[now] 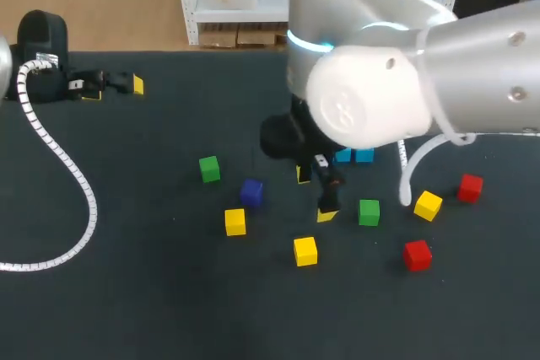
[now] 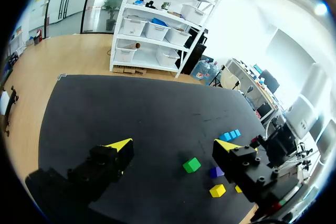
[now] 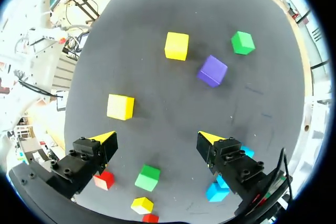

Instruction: Place the blue cubes, place green cubes on the blue cubes, place the yellow cubes on the green cubes, then place the red cubes on the yellow cubes, and place purple cube on the red cubes.

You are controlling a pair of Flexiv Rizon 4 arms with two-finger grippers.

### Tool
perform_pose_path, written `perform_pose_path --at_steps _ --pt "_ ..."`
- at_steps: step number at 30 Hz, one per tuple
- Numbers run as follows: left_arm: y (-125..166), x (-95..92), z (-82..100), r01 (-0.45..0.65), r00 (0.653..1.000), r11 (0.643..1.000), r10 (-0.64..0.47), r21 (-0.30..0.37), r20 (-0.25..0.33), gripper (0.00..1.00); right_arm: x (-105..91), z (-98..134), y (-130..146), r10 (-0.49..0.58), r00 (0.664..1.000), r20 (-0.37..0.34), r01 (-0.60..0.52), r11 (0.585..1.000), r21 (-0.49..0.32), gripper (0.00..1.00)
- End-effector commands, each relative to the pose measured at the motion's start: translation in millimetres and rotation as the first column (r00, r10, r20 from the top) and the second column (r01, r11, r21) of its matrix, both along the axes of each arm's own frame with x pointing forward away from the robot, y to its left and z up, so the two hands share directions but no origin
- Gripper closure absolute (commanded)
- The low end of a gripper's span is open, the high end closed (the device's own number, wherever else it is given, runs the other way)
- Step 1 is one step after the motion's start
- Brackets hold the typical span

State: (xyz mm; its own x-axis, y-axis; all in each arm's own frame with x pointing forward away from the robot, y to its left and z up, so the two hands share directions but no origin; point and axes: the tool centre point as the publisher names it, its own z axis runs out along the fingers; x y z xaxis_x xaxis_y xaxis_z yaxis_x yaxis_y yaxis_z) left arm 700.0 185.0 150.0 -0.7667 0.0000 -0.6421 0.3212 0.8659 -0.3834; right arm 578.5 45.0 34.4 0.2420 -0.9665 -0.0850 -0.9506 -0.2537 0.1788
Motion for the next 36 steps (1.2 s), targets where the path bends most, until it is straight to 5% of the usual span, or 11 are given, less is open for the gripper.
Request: perform_pose_path --at_steps 1,15,36 --pt "0 0.0 0.0 0.0 1.0 1.0 0.0 0.0 0.0 0.0 -4.2 -4 9 0.001 0.999 -0.032 -0.002 0.999 -0.034 0.0" --pt "0 0.0 0.0 0.0 1.0 1.0 0.0 0.0 0.0 0.0 -39.6 -2 4 -0.044 0.998 -0.051 0.039 0.995 -0.096 0.0" --pt "0 0.0 0.0 0.0 1.0 1.0 0.0 0.0 0.0 0.0 -29.6 3 5 -0.054 0.998 -0.03 0.052 0.996 -0.078 0.0"
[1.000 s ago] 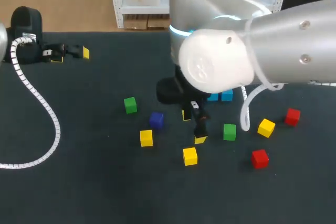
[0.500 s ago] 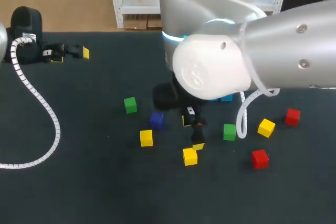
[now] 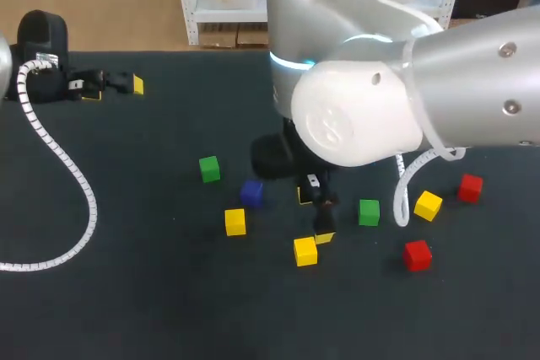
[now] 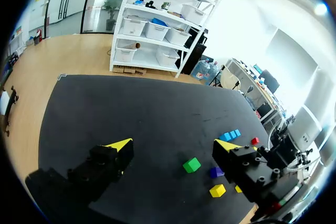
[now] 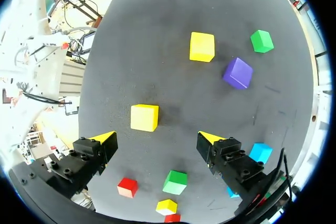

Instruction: Place the blue cubes, place green cubes on the blue cubes, place the yellow cubes on the green cubes, then place the red cubes on the yellow cubes, and place purple cube on the red cubes.

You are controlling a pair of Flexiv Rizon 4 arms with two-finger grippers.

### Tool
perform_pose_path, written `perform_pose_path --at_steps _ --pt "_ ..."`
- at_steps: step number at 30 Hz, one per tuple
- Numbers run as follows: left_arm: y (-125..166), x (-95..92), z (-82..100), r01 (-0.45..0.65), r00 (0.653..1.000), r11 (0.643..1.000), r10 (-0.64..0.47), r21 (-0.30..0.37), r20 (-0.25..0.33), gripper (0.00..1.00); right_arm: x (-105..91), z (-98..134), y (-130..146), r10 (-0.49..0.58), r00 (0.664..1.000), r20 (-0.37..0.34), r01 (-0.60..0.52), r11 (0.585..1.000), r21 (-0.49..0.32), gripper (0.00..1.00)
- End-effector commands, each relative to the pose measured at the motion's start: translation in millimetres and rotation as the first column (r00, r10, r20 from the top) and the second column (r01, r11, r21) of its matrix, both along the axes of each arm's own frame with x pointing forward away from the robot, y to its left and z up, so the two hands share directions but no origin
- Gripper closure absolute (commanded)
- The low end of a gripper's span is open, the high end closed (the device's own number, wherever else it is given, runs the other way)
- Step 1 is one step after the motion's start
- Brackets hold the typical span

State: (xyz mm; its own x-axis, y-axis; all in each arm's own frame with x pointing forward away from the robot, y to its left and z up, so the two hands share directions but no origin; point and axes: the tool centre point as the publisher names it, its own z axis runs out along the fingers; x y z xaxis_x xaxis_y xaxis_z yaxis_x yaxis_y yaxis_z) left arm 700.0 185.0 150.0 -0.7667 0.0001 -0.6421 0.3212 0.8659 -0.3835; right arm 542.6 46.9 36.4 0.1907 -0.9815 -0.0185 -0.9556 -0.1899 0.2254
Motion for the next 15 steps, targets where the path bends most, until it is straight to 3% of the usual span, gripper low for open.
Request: perform_pose_path --at_steps 1,7,15 --pt "0 0.0 0.0 0.0 1.0 1.0 0.0 0.0 0.0 0.0 8.8 1 3 -0.006 1.0 0.006 0.007 1.0 -0.014 0.0" --pt "0 0.0 0.0 0.0 1.0 1.0 0.0 0.0 0.0 0.0 9.2 6 2 -0.041 0.999 0.027 0.042 0.999 -0.025 0.0" --pt "0 0.0 0.0 0.0 1.0 1.0 0.0 0.0 0.0 0.0 -11.5 -2 11 -0.044 0.998 0.033 0.045 0.999 -0.027 0.0"
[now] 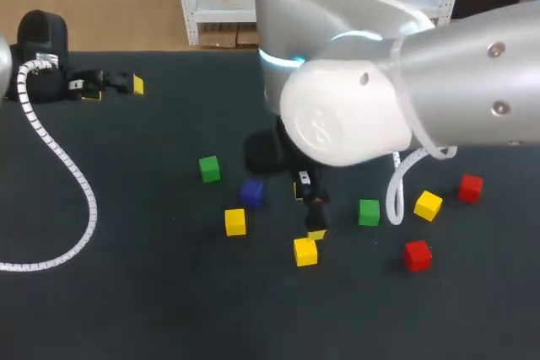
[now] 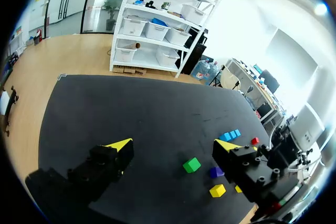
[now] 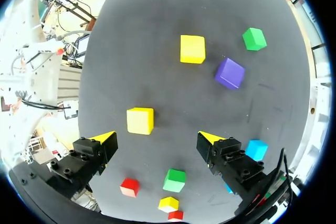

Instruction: Place the blue cubes, place green cubes on the blue cubes, place the yellow cubes on the green cubes, then place the red cubes on the yellow cubes, and place purple cube on the red cubes.

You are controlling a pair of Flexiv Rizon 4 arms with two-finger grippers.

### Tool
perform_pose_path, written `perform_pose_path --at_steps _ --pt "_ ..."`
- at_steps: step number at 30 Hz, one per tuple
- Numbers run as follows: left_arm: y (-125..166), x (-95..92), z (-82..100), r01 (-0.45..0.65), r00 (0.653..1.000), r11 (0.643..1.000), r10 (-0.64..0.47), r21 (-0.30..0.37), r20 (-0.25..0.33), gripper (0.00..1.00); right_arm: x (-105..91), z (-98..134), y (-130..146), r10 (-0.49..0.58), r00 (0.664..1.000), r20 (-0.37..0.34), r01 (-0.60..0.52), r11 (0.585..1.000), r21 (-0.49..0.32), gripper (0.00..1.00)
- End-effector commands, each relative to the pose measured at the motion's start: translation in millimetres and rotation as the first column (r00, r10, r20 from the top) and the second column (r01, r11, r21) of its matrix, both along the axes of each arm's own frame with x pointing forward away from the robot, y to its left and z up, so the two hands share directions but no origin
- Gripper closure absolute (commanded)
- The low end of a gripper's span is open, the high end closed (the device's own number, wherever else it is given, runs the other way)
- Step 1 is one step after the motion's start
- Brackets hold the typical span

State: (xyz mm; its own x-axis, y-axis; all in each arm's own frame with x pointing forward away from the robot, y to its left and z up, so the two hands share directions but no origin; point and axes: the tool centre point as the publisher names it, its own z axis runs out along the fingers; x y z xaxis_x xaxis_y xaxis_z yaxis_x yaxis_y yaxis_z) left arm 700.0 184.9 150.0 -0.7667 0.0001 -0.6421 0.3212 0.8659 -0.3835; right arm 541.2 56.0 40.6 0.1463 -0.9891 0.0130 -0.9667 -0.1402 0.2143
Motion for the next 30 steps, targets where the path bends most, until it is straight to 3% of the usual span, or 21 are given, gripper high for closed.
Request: perform_pose_path --at_steps 1,15,18,30 --pt "0 0.0 0.0 0.0 1.0 1.0 0.0 0.0 0.0 0.0 -12.7 -7 3 0.002 1.0 0.02 -0.002 1.0 0.0 0.0" --pt "0 0.0 0.0 0.0 1.0 1.0 0.0 0.0 0.0 0.0 -33.2 -15 -5 -0.057 0.996 0.063 0.058 0.998 -0.013 0.0" --pt "0 0.0 0.0 0.0 1.0 1.0 0.0 0.0 0.0 0.0 -32.7 -22 -3 -0.058 0.996 0.062 0.06 0.997 -0.041 0.0" --pt "0 0.0 0.0 0.0 1.0 1.0 0.0 0.0 0.0 0.0 -28.4 -31 -1 -0.033 0.997 0.069 0.035 0.999 -0.028 0.0"
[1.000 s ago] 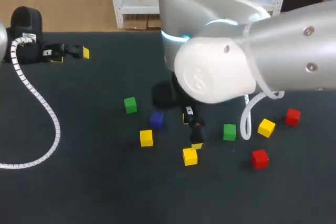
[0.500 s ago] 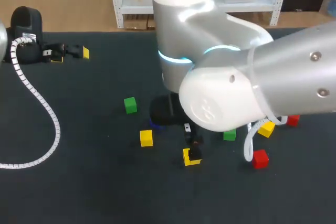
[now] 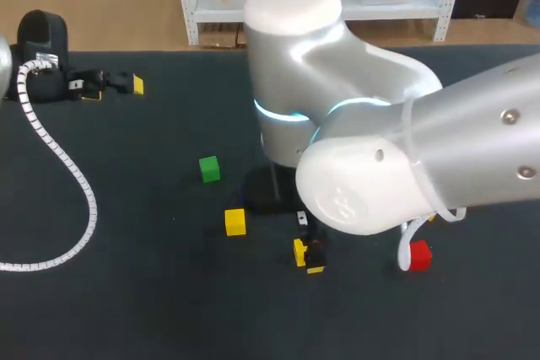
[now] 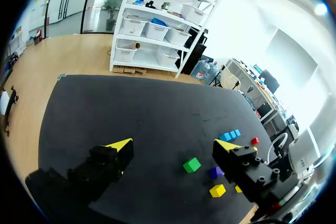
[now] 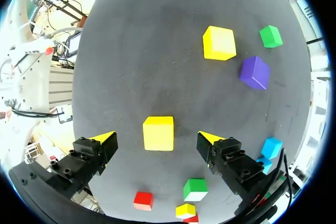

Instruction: Place the blue cubes, place green cubes on the blue cubes, place the yellow cubes on the green cubes, then place the red cubes on the yellow cubes, and place purple cube on the red cubes.

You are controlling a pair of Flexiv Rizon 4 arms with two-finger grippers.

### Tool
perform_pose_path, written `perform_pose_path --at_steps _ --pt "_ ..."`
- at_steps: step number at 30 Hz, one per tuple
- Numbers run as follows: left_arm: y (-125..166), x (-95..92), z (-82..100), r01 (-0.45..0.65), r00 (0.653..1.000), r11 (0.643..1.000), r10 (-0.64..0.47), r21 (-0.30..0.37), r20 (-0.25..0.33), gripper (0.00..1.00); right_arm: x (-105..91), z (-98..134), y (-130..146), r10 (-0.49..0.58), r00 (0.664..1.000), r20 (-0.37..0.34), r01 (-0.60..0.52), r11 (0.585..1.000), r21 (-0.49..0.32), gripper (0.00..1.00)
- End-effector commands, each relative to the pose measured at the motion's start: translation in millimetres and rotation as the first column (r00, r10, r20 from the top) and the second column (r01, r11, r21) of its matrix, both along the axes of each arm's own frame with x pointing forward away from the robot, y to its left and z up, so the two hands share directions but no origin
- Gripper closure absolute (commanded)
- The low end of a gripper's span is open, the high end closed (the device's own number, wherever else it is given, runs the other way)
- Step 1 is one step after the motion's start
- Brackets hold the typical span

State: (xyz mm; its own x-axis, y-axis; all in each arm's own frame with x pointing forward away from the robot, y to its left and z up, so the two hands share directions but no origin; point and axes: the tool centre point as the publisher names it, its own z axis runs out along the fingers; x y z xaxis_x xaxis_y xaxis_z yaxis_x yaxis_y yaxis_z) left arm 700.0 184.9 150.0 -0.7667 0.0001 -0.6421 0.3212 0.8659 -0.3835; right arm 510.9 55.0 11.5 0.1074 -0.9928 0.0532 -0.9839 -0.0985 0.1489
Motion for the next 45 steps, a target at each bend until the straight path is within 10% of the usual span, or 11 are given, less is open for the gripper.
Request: perform_pose_path --at_steps 1,7,8,9,10,16,45 --pt "0 0.0 0.0 0.0 1.0 1.0 0.0 0.0 0.0 0.0 2.4 -2 1 0.005 1.0 -0.002 -0.005 1.0 0.003 0.0" --pt "0 0.0 0.0 0.0 1.0 1.0 0.0 0.0 0.0 0.0 4.8 -8 1 0.017 1.0 -0.018 -0.017 1.0 0.009 0.0" --pt "0 0.0 0.0 0.0 1.0 1.0 0.0 0.0 0.0 0.0 5.0 -8 1 0.019 1.0 -0.019 -0.019 1.0 0.011 0.07" --pt "0 0.0 0.0 0.0 1.0 1.0 0.0 0.0 0.0 0.0 5.1 -8 1 0.021 1.0 -0.021 -0.021 1.0 0.013 0.42" --pt "0 0.0 0.0 0.0 1.0 1.0 0.0 0.0 0.0 0.0 5.3 -9 2 0.024 0.999 -0.024 -0.024 1.0 0.017 0.54" --pt "0 0.0 0.0 0.0 1.0 1.0 0.0 0.0 0.0 0.0 5.8 -11 2 0.029 0.999 -0.035 -0.028 0.999 0.02 1.0" --pt "0 0.0 0.0 0.0 1.0 1.0 0.0 0.0 0.0 0.0 49.7 46 -27 -0.081 0.997 -0.004 0.081 0.997 0.005 1.0"
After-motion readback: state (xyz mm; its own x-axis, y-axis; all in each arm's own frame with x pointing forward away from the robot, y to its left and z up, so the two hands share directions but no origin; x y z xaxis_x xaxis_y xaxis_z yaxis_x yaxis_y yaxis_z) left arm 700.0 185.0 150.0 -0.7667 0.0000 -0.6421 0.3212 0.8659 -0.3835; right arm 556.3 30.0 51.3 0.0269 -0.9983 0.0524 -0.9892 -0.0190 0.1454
